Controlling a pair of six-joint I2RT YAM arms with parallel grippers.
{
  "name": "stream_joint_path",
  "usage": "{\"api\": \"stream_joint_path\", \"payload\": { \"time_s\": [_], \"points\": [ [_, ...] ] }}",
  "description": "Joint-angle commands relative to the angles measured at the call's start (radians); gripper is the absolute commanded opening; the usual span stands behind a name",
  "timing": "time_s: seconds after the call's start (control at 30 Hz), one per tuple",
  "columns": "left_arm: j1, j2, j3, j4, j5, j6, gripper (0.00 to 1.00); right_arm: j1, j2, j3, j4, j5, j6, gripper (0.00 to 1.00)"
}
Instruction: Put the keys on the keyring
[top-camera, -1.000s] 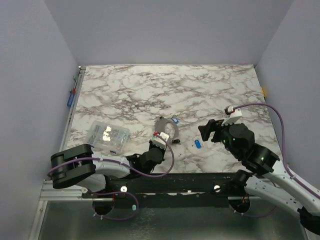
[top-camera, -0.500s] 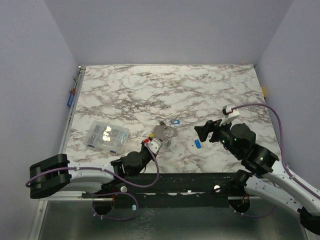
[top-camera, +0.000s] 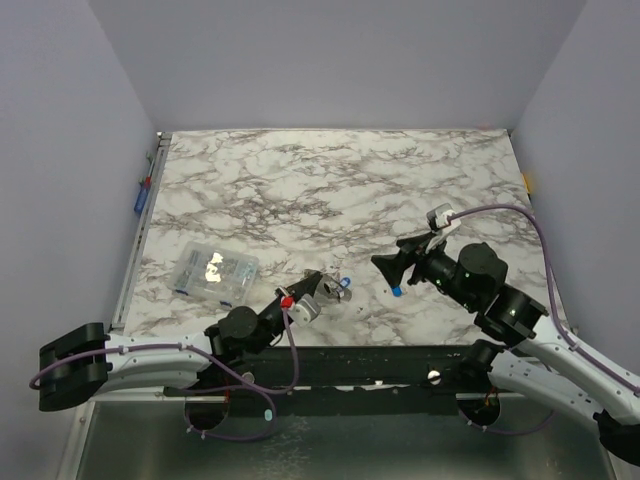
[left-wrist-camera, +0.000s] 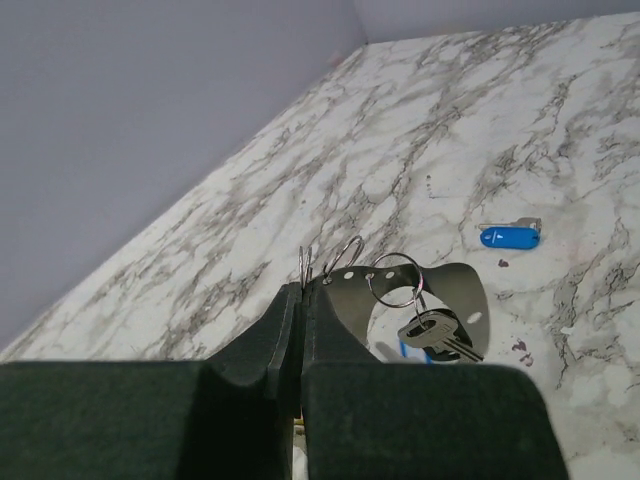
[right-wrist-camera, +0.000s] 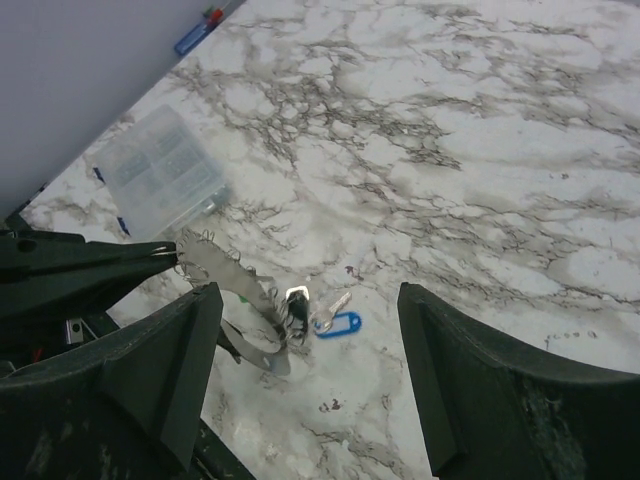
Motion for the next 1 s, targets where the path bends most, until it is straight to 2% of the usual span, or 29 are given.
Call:
{"api": "stream_joint_path", "payload": {
  "time_s": [0.0, 0.2, 0.33, 0.57, 0.73, 0.83, 0.97],
  "points": [
    [0.003, -0.043, 0.001, 0.057, 0.085, 0.111, 0.0, 0.006, 0.015, -0.001, 0.097, -0.113, -0.058, 0.8],
    [0.008, -0.085, 0.013, 0.138, 0.148, 0.129, 0.0, 0.006, 0.009, 0.013, 0.169, -0.301, -0.146, 0.8],
    [0.012, -0.113, 0.031, 0.166, 0.161, 0.102, 0.0, 0.006, 0.008, 0.045, 0.183, -0.323, -0.166, 0.81],
    [0.014, -0.096, -0.011, 0.397, 0.191, 0.014, 0.0, 0.006, 0.045, 0.103, 0.033, -0.142, -0.067, 0.81],
    [0.013, -0.104, -0.028, 0.416, 0.191, -0.006, 0.0, 0.006, 0.09, 0.151, -0.186, 0.131, 0.112, 0.81],
    [0.013, -0.126, -0.052, 0.424, 0.191, -0.016, 0.0, 0.006, 0.119, 0.165, -0.352, 0.267, 0.275, 0.8],
    [0.013, -0.178, -0.079, 0.419, 0.194, -0.03, 0.0, 0.006, 0.164, 0.142, -0.487, 0.325, 0.464, 0.77]
  ]
}}
